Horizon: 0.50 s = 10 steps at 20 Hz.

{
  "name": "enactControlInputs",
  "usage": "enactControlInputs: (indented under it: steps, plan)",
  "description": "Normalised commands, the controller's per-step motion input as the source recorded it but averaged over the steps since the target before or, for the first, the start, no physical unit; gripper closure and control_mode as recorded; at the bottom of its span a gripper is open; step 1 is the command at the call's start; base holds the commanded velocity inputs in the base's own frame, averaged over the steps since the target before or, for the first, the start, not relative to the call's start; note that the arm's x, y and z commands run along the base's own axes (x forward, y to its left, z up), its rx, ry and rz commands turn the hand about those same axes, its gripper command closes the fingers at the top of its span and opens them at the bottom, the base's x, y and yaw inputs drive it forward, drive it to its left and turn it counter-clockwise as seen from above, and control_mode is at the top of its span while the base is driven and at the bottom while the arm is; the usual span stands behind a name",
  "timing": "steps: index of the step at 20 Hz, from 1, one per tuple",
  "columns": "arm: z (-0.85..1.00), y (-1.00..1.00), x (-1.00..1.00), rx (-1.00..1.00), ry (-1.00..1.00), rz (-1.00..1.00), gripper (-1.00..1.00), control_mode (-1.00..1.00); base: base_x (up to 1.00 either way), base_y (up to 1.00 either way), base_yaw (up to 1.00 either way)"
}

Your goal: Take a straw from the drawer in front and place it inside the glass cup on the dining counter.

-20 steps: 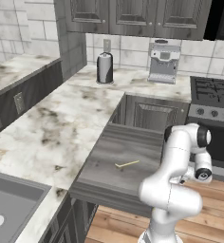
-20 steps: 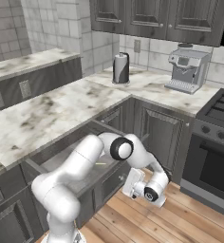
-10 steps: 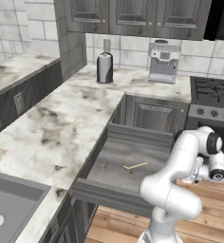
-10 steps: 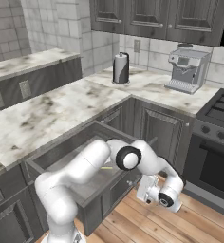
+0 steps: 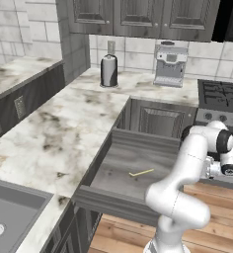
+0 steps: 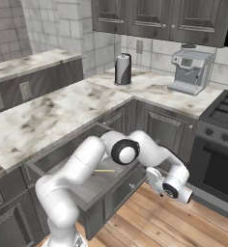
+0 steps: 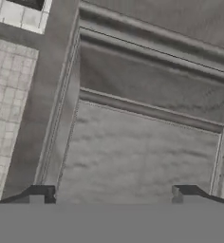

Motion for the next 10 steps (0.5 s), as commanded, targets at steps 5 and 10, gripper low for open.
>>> enactControlInputs:
  steps: [5, 10]
  plan:
    - [0.78, 0.03, -0.11, -0.48, -0.35, -0.06, -1.0, -1.0, 0.0, 0.0, 0.0]
    - [1.0, 0.02, -0.22, -0.38, -0.19, -0.02, -1.0, -1.0, 0.0, 0.0, 0.0]
